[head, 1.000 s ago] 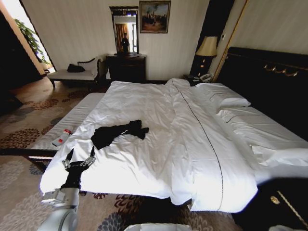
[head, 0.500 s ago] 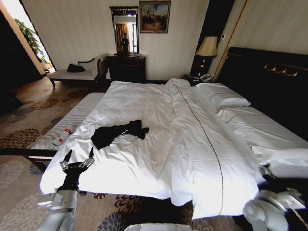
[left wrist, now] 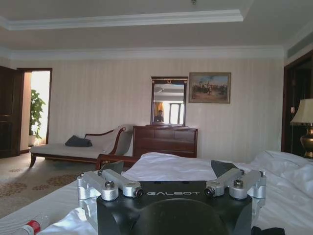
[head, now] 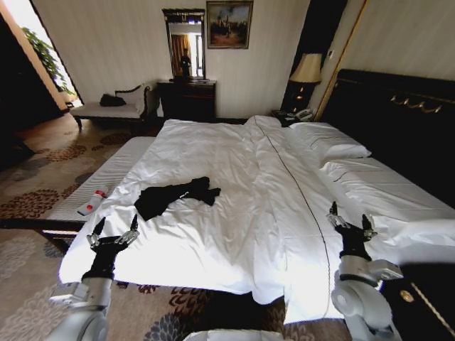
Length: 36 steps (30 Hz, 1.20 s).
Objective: Fold the clothes on the bed.
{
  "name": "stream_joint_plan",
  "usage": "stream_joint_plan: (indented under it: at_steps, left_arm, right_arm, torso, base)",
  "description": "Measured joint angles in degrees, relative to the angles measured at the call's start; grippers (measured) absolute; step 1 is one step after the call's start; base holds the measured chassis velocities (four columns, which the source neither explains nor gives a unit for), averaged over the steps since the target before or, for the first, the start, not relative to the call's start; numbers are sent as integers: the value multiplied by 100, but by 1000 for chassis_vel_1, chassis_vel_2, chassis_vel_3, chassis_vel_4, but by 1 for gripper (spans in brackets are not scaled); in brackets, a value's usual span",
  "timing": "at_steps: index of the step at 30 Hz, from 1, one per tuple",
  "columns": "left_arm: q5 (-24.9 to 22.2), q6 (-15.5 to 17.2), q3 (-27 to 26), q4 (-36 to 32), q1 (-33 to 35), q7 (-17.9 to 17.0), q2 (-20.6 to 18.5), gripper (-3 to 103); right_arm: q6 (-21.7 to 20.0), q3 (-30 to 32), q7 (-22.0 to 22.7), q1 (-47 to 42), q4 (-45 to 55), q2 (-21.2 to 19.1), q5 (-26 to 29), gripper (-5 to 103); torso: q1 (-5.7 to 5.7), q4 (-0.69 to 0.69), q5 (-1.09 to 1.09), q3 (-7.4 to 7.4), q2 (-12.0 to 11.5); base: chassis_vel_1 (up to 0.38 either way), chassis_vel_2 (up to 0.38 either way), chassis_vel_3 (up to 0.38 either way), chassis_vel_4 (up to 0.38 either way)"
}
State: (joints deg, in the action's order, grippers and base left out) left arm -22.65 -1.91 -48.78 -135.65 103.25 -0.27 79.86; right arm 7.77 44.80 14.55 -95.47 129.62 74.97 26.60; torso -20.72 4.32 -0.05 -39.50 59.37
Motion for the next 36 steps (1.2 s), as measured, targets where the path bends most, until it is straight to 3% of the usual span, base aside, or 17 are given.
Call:
stream_joint_plan:
  at_steps: [4,5,7,16,19,28,36]
  left_arm:
    - [-234,-41,12,-19,7,69,1,100]
    - [-234,-41,12,-19,7,69,1,100]
    - [-222,-69,32,-45,12,137,2,100]
    - [-82,-113,113,-147,42,203,28,100]
    - [-49,-133,117,-139,53,203,23,100]
    - [90,-182,136,-149,119,296,-53,100]
    - [91,-168,152,-140,71,298,-69,100]
  right_arm:
    - [646,-94,-908,-418,146,26,-741,100]
    - [646,-94,-908,-418,146,26,-741,100]
    - [981,-110,-1302,-481,138,2,-1254,100]
    - [1253,-187,-1753,-595,-3,-112,-1636,100]
    - [1150,-197,-1735,-626,-51,-177,-1512,100]
    - [-24,-89,-830,-637,290,-476,-193,100]
    - [-162,-101,-870,-518,259,-497,-181,100]
  torso:
    - [0,2,1,0,0]
    - [0,2,1,0,0]
    - [0,1,1,0,0]
    - [0,1,2,0,0]
    - [0,1,2,0,0]
    - [0,1,1,0,0]
    - [0,1,2,0,0]
  base:
    - [0,0,0,0]
    - [0,0,0,0]
    - [0,0,0,0]
    - [0,0,0,0]
    - [0,0,0,0]
    - [0,0,0,0]
    - [0,0,0,0]
